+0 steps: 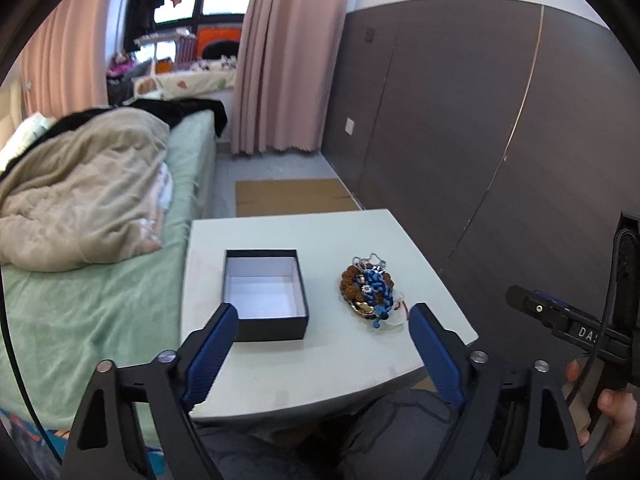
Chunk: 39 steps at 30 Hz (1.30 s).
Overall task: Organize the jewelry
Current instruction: 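Grasp the blue knotted bracelet with the left tool while the right tool reaches the jewelry pile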
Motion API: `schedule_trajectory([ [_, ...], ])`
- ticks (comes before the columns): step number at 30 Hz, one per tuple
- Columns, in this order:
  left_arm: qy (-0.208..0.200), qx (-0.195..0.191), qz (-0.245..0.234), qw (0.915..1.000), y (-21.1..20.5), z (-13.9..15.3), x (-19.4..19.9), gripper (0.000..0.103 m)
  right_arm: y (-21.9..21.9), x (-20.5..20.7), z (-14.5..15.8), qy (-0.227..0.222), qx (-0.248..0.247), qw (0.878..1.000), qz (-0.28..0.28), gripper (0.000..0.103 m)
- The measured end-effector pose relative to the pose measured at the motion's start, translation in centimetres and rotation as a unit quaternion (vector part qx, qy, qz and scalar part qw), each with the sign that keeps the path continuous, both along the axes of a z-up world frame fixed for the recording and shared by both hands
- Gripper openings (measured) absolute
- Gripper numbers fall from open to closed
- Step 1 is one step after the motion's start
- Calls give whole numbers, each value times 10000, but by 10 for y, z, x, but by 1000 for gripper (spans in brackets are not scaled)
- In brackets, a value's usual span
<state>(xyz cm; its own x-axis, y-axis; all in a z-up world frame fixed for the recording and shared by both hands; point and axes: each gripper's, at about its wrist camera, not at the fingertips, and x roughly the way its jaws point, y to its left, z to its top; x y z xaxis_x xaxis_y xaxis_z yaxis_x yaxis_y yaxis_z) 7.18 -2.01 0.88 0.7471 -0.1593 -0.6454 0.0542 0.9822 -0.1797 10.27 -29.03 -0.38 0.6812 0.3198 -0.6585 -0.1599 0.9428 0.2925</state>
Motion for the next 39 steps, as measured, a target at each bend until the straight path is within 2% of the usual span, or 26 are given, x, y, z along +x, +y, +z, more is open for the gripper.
schedule_trajectory([
  [7, 495, -60, -251, 9984, -13, -15, 54, 70, -9, 45, -14, 331, 452, 9984, -46, 84],
  [10, 704, -31, -422, 9966, -21, -24, 74, 69, -13, 63, -24, 492, 636, 9967, -91, 80],
  [16, 1140, -90, -642, 9914, -36, -47, 110, 66, -15, 99, -49, 830, 1002, 9914, -146, 79],
  [19, 1319, -57, -671, 9890, -43, -58, 127, 65, -19, 118, -62, 1048, 1239, 9865, -209, 76],
  [22, 1499, -90, -699, 9862, -47, -69, 142, 56, -18, 136, -73, 1237, 1453, 9814, -224, 72],
  [29, 1829, -49, -774, 9801, -60, -98, 170, 46, -16, 158, -101, 1373, 1749, 9749, -122, 70],
  [36, 2014, 95, -938, 9750, -78, -120, 190, 43, -19, 169, -127, 1689, 2406, 9558, 106, 70],
  [38, 2058, 148, -992, 9734, -82, -125, 193, 31, -19, 170, -126, 1636, 2417, 9564, 127, 70],
  [39, 2096, 167, -1028, 9722, -84, -127, 194, 19, -19, 172, -127, 1637, 2397, 9569, 130, 70],
])
